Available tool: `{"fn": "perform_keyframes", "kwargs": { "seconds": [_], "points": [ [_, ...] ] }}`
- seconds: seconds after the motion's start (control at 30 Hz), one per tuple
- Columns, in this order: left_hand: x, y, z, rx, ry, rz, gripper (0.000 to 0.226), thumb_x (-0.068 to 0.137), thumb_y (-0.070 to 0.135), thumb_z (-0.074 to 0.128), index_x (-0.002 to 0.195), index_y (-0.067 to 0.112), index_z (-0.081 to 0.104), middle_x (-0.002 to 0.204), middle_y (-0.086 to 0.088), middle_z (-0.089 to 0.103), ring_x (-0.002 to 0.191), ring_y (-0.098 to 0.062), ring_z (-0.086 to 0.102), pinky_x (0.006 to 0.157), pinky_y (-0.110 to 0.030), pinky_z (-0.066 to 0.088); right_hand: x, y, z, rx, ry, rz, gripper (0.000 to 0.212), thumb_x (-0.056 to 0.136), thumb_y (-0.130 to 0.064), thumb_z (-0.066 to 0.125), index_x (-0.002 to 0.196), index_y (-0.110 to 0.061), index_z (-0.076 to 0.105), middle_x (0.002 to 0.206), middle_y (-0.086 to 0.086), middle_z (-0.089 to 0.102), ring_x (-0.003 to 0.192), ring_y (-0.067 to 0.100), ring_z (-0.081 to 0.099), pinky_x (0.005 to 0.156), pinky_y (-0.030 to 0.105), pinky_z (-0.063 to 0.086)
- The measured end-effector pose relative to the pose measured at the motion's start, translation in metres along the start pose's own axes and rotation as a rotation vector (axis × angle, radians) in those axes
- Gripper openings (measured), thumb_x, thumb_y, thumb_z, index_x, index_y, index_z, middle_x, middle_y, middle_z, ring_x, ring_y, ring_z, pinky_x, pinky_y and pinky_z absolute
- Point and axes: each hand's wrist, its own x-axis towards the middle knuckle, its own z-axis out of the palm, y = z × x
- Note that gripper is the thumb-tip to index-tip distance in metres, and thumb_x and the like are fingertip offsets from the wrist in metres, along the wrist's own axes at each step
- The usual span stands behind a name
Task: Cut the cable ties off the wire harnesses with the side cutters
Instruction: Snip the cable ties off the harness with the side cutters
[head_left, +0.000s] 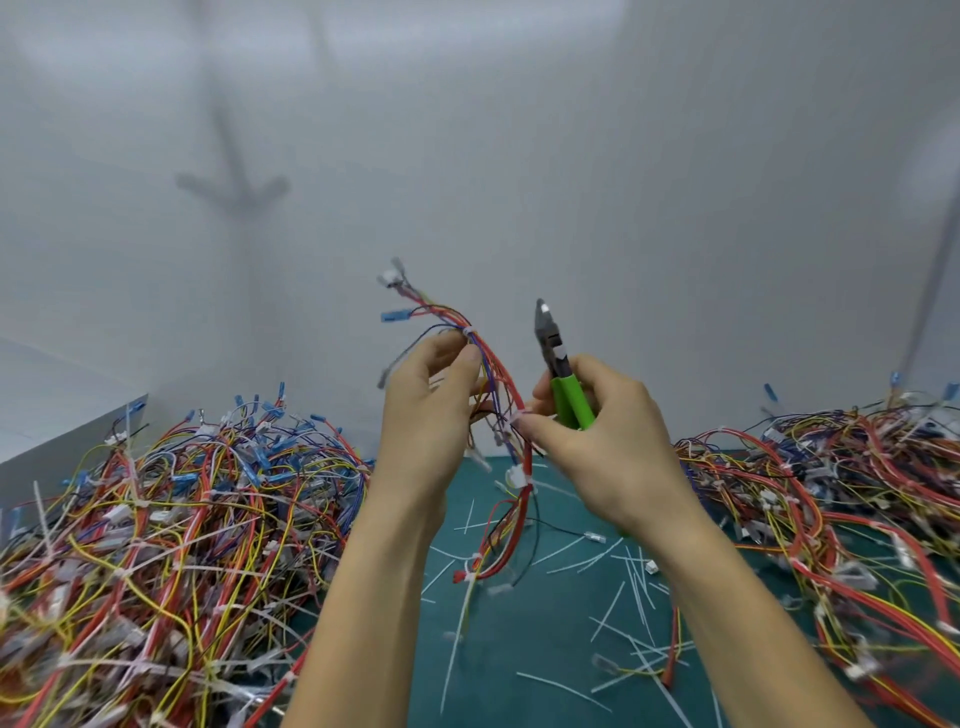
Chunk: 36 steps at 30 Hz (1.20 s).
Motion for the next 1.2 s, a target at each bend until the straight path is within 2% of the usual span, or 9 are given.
{"fn": "perform_keyframes", "kwargs": {
  "seconds": [0.07, 0.2, 0.33, 0.47, 0.53, 0.6, 0.8, 0.93, 1.2],
  "points": [
    [0.002, -0.002, -0.002, 0.061, 0.026, 0.001, 0.014, 0.098, 0.016, 0.056, 0.109, 0.013, 0.064, 0.105, -0.004, 0.071, 0.086, -0.014, 0.068, 0.068, -0.018, 0.057, 0.001, 0.001, -0.002, 0.034, 0.038, 0.009, 0.024, 0.081, -0.016, 0.080, 0.080, -0.025, 0.058, 0.074, -0.007, 0.070, 0.070, 0.007, 0.066, 0.069, 0.020, 0.053],
    [0.002, -0.003, -0.004, 0.084, 0.010, -0.041, 0.015, 0.094, 0.020, 0.062, 0.106, 0.011, 0.061, 0.105, -0.010, 0.067, 0.073, -0.008, 0.070, 0.071, -0.024, 0.059, 0.002, 0.002, -0.004, 0.047, 0.053, 0.006, 0.023, 0.083, -0.016, 0.079, 0.084, -0.026, 0.058, 0.079, -0.006, 0.069, 0.077, 0.011, 0.067, 0.075, 0.027, 0.055],
    [0.001, -0.005, -0.005, 0.090, -0.084, -0.078, 0.025, 0.088, 0.023, 0.072, 0.107, 0.008, 0.066, 0.110, -0.013, 0.069, 0.097, -0.022, 0.071, 0.085, -0.035, 0.059, 0.000, 0.000, -0.004, 0.060, 0.046, -0.014, 0.022, 0.084, -0.016, 0.077, 0.085, -0.026, 0.058, 0.079, -0.006, 0.070, 0.076, 0.011, 0.067, 0.074, 0.030, 0.056],
    [-0.001, -0.005, -0.006, 0.020, -0.123, -0.051, 0.004, 0.087, 0.013, 0.072, 0.091, 0.012, 0.072, 0.088, -0.003, 0.072, 0.077, -0.010, 0.066, 0.068, -0.021, 0.055, -0.003, -0.003, -0.002, 0.028, -0.003, -0.035, 0.017, 0.085, -0.018, 0.076, 0.087, -0.025, 0.061, 0.078, -0.010, 0.070, 0.074, 0.007, 0.067, 0.073, 0.025, 0.057],
    [0.001, -0.006, -0.008, 0.019, -0.100, -0.044, 0.008, 0.085, 0.012, 0.074, 0.093, 0.014, 0.073, 0.085, 0.004, 0.072, 0.073, -0.005, 0.064, 0.063, -0.018, 0.053, -0.003, -0.003, -0.001, -0.009, -0.002, -0.038, 0.014, 0.086, -0.022, 0.075, 0.087, -0.026, 0.062, 0.077, -0.010, 0.070, 0.073, 0.005, 0.066, 0.071, 0.023, 0.055],
    [0.003, -0.006, -0.010, 0.025, -0.076, -0.034, 0.012, 0.084, 0.011, 0.074, 0.096, 0.012, 0.073, 0.084, 0.006, 0.072, 0.071, -0.004, 0.061, 0.062, -0.017, 0.051, -0.003, -0.005, -0.002, -0.024, -0.022, -0.034, 0.010, 0.088, -0.027, 0.072, 0.086, -0.026, 0.063, 0.075, -0.009, 0.068, 0.070, 0.008, 0.065, 0.071, 0.030, 0.056],
    [0.006, -0.008, -0.016, -0.013, -0.008, -0.040, 0.017, 0.083, 0.010, 0.074, 0.100, 0.010, 0.073, 0.077, 0.008, 0.072, 0.063, -0.003, 0.058, 0.059, -0.015, 0.047, 0.000, -0.006, -0.015, -0.106, -0.287, 0.059, 0.034, 0.092, -0.048, 0.060, 0.087, -0.015, 0.068, 0.075, 0.010, 0.067, 0.067, 0.024, 0.066, 0.074, 0.048, 0.057],
    [0.008, -0.009, -0.018, -0.061, 0.075, -0.015, 0.024, 0.081, 0.006, 0.076, 0.104, 0.010, 0.071, 0.081, 0.006, 0.074, 0.068, -0.004, 0.061, 0.059, -0.015, 0.049, -0.002, -0.003, -0.023, -0.058, -0.520, 0.138, 0.042, 0.096, -0.047, 0.054, 0.084, -0.009, 0.069, 0.070, 0.001, 0.068, 0.060, 0.017, 0.066, 0.064, 0.035, 0.056],
    [0.008, -0.006, -0.019, -0.085, 0.085, 0.033, 0.026, 0.080, 0.005, 0.077, 0.101, 0.018, 0.070, 0.082, 0.008, 0.075, 0.067, -0.002, 0.064, 0.060, -0.015, 0.051, -0.004, -0.002, -0.025, 0.044, -0.688, 0.267, 0.046, 0.101, -0.043, 0.048, 0.091, -0.003, 0.070, 0.072, 0.004, 0.067, 0.061, 0.019, 0.066, 0.058, 0.028, 0.055]
  ]
}}
